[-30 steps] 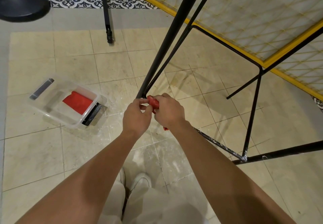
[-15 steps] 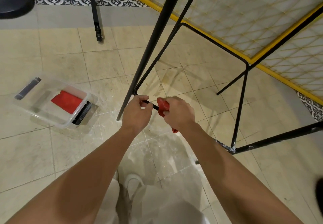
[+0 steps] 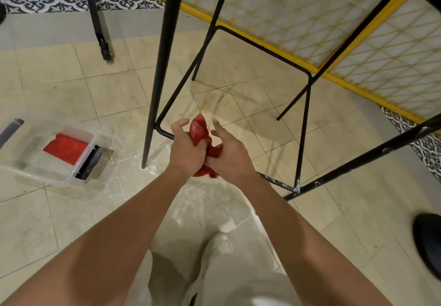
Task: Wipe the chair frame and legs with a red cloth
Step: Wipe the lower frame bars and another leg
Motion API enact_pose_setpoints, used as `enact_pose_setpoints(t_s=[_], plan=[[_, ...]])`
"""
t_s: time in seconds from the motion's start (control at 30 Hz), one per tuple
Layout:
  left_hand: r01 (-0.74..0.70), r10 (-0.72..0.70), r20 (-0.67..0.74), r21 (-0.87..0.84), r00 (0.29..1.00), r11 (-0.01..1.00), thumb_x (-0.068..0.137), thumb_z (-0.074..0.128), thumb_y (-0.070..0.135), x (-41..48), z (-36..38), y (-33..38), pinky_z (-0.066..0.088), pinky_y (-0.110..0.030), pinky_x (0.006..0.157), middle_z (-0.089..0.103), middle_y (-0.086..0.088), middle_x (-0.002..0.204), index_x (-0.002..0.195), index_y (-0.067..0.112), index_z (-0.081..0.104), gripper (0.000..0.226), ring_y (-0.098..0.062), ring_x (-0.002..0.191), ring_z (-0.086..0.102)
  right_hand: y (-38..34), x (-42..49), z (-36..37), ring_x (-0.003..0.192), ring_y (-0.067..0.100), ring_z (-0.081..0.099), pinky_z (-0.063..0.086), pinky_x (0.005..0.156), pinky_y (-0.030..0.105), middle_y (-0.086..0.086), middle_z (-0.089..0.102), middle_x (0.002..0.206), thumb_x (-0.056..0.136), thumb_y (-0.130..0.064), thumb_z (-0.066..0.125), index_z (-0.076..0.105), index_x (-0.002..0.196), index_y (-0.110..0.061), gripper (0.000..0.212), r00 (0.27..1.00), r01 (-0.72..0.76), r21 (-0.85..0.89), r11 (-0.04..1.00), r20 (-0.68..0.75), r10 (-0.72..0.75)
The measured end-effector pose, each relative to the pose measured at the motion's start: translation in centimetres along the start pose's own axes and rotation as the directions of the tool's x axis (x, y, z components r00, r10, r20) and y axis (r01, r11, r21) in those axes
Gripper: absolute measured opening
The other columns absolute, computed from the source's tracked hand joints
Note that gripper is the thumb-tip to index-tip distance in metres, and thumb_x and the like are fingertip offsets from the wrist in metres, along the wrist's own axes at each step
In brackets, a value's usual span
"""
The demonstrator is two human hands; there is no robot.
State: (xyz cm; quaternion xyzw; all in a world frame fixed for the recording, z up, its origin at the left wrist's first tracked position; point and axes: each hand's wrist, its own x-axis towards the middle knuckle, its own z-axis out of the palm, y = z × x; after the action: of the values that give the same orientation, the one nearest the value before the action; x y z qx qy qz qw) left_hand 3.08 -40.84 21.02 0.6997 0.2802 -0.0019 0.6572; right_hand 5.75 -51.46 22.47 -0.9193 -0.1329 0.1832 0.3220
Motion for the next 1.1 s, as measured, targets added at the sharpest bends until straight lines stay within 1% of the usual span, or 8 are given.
enact_pose_setpoints(t_s=[0.1, 0.2, 0.37, 0.43, 0.73, 0.83, 0.93, 1.1], plan=[[-0.079, 0.079, 0.005, 0.203, 0.997, 0.976, 0.092, 0.047, 0.0, 0.6, -0.3, -0.4, 0.045, -0.014, 0.046, 0.056, 0.002, 0.081, 0.119, 0.015, 0.032, 0.034, -0.008, 0.06, 0.057, 1.7, -0.2, -1.1, 0.103, 0.013, 0.056, 0.048, 0.093, 0.034, -0.003, 0.049, 0.135, 0.084, -0.031, 0.067, 0.037, 0.144, -0.026, 0.067, 0.995, -0.094, 0.015, 0.995, -0.042, 0.094], [-0.134, 0.147, -0.017, 0.315, 0.989, 0.94, 0.092, 0.049, 0.004, 1.6, -0.6, -1.1, 0.051, -0.034, 0.039, 0.061, -0.009, 0.087, 0.107, 0.022, 0.041, 0.025, -0.025, 0.057, 0.065, 3.5, -0.3, -1.5, 0.115, 0.015, 0.051, 0.045, 0.097, 0.035, -0.002, 0.049, 0.135, 0.089, -0.027, 0.06, 0.039, 0.142, -0.026, 0.057, 0.976, -0.182, 0.049, 0.982, -0.109, 0.186], [-0.229, 0.277, 0.04, 0.681, 0.96, 0.696, 0.094, 0.054, 0.017, 2.3, 0.0, -2.4, 0.048, -0.043, 0.085, 0.052, -0.008, 0.119, 0.122, 0.015, 0.053, 0.028, -0.033, 0.101, 0.052, 5.0, -0.8, -1.1, 0.13, 0.02, 0.033, 0.032, 0.104, 0.03, 0.001, 0.045, 0.141, 0.093, -0.023, 0.054, 0.037, 0.143, -0.021, 0.053, 0.986, -0.145, -0.128, 0.981, -0.103, 0.132], [-0.227, 0.265, 0.069, 0.744, 0.962, 0.629, 0.096, 0.05, 0.022, 2.3, 0.3, -2.8, 0.044, -0.043, 0.09, 0.051, -0.005, 0.123, 0.125, 0.019, 0.055, 0.03, -0.032, 0.104, 0.048, 5.2, -1.0, -0.7, 0.129, 0.02, 0.034, 0.034, 0.105, 0.033, 0.001, 0.045, 0.141, 0.092, -0.023, 0.053, 0.038, 0.143, -0.02, 0.053, 0.987, -0.129, -0.16, 0.979, -0.111, 0.112], [-0.488, 0.364, 0.327, 0.643, 0.872, 0.591, 0.086, 0.054, -0.002, 1.8, 1.6, -4.4, 0.049, -0.038, 0.087, 0.051, -0.008, 0.12, 0.123, 0.018, 0.06, 0.043, -0.033, 0.095, 0.056, 5.1, -1.0, 0.4, 0.123, 0.021, 0.039, 0.037, 0.102, 0.037, 0.0, 0.047, 0.137, 0.091, -0.021, 0.054, 0.042, 0.14, -0.019, 0.05, 0.987, -0.089, -0.142, 0.986, -0.148, 0.068], [-0.502, 0.362, 0.352, 0.518, 0.863, 0.692, 0.088, 0.052, -0.003, 1.4, 2.0, -3.2, 0.056, -0.029, 0.065, 0.051, -0.002, 0.112, 0.115, 0.014, 0.064, 0.034, -0.02, 0.073, 0.063, 5.1, -1.2, 0.6, 0.121, 0.022, 0.04, 0.037, 0.102, 0.037, 0.0, 0.048, 0.136, 0.09, -0.021, 0.055, 0.042, 0.14, -0.019, 0.051, 0.988, -0.074, -0.171, 0.983, -0.147, 0.049], [-0.366, 0.318, 0.183, 0.397, 0.93, 0.842, 0.093, 0.048, 0.001, 1.2, 2.0, -1.8, 0.057, -0.027, 0.052, 0.045, 0.01, 0.105, 0.112, 0.014, 0.064, 0.028, -0.015, 0.061, 0.066, 5.6, -1.3, 0.7, 0.124, 0.023, 0.04, 0.035, 0.103, 0.039, 0.001, 0.046, 0.14, 0.091, -0.022, 0.054, 0.04, 0.142, -0.019, 0.054, 0.988, -0.078, -0.23, 0.97, -0.147, 0.045], [-0.379, 0.399, 0.087, 0.547, 0.913, 0.746, 0.093, 0.05, 0.0, 1.8, 0.5, -3.5, 0.049, -0.024, 0.093, 0.053, -0.002, 0.115, 0.119, 0.008, 0.063, 0.03, -0.014, 0.093, 0.062, 6.0, -1.3, 0.7, 0.131, 0.022, 0.034, 0.032, 0.107, 0.04, 0.0, 0.039, 0.146, 0.092, -0.026, 0.052, 0.033, 0.145, -0.019, 0.057, 0.989, -0.095, -0.256, 0.962, -0.138, 0.061]])
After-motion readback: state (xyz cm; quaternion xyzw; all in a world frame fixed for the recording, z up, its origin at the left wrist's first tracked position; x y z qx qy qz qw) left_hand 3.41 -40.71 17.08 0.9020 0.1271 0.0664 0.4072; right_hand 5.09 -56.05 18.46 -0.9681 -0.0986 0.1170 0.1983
